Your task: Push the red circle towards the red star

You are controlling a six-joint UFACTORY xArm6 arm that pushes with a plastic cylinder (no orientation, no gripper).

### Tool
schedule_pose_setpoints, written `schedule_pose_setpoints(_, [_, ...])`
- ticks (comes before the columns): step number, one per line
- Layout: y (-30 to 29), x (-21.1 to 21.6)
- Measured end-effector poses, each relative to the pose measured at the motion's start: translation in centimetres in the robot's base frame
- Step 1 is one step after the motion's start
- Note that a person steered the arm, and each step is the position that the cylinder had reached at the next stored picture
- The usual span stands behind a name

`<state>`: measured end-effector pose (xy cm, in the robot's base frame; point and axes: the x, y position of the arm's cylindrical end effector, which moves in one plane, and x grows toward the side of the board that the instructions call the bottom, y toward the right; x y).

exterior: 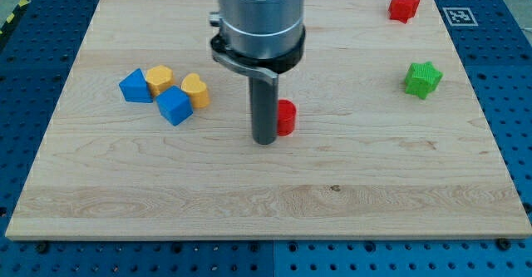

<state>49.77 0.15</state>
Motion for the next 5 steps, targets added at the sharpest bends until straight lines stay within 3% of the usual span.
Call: schedule_pose_setpoints(5, [7.4, -8.9])
